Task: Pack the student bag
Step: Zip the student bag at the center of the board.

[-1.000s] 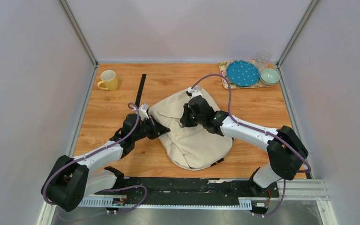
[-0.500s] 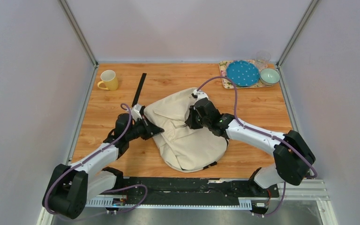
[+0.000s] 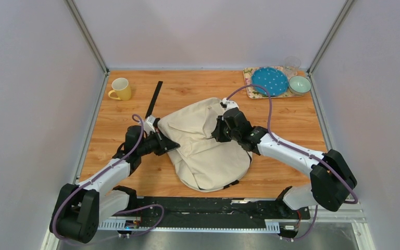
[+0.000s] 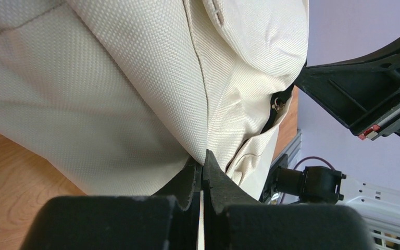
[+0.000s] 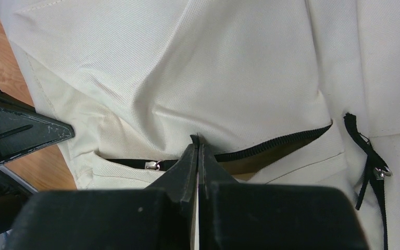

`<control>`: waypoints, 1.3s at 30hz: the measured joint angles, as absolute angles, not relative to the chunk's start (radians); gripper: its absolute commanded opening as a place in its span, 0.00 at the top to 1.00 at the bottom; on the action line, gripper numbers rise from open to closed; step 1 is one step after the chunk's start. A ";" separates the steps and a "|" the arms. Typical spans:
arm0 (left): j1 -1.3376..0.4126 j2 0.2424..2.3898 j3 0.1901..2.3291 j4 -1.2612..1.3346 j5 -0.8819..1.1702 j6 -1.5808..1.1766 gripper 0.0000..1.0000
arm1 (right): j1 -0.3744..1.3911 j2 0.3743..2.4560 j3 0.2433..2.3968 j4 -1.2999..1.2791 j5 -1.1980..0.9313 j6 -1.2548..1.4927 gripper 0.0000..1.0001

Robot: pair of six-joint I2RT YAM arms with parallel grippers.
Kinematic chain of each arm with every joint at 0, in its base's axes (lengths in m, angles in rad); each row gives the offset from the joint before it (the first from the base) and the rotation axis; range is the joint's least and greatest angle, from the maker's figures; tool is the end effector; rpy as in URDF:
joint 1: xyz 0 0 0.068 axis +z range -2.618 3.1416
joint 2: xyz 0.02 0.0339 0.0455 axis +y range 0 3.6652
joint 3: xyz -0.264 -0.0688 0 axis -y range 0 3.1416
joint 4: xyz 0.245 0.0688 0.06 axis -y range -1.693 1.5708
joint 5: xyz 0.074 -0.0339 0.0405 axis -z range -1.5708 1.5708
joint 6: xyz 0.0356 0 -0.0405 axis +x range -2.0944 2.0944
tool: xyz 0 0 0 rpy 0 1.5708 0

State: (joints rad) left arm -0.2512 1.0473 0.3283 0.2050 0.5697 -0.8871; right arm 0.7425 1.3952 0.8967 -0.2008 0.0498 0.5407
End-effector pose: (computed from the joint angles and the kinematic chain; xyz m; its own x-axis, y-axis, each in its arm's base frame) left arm 0.1913 -0.0689 0.1748 -0.8158 -0.4646 -0.3445 0.0504 0.5362 -0.8426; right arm 0.2234 0.2026 0.2385 -0.7398 0.0189 -0.6726 -0.3108 0.8770 0.3665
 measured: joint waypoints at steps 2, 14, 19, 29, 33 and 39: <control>-0.245 1.047 0.328 0.202 0.577 -0.880 1.00 | 0.741 1.395 0.896 -0.204 0.050 0.540 1.00; -0.128 1.036 0.328 0.119 0.673 -0.799 1.00 | 0.588 1.329 0.833 -0.218 0.068 0.526 1.00; -0.087 1.060 0.328 0.113 0.729 -0.775 1.00 | 0.550 1.324 0.818 -0.217 0.067 0.526 1.00; -0.069 1.112 0.377 0.056 0.785 -0.672 1.00 | 0.495 1.308 0.735 -0.173 0.023 0.549 1.00; -0.068 1.140 0.413 0.014 0.787 -0.624 1.00 | 0.494 1.252 0.698 -0.162 0.018 0.565 1.00; -0.063 1.242 0.488 -0.002 0.836 -0.577 1.00 | 0.486 1.103 0.641 -0.183 0.017 0.588 1.00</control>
State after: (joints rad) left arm -0.0631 1.2423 0.4881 -0.0017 0.8356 -0.5770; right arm 0.4858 1.1030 0.6407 -0.1833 0.0166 0.5880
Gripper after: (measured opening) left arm 0.007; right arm 0.005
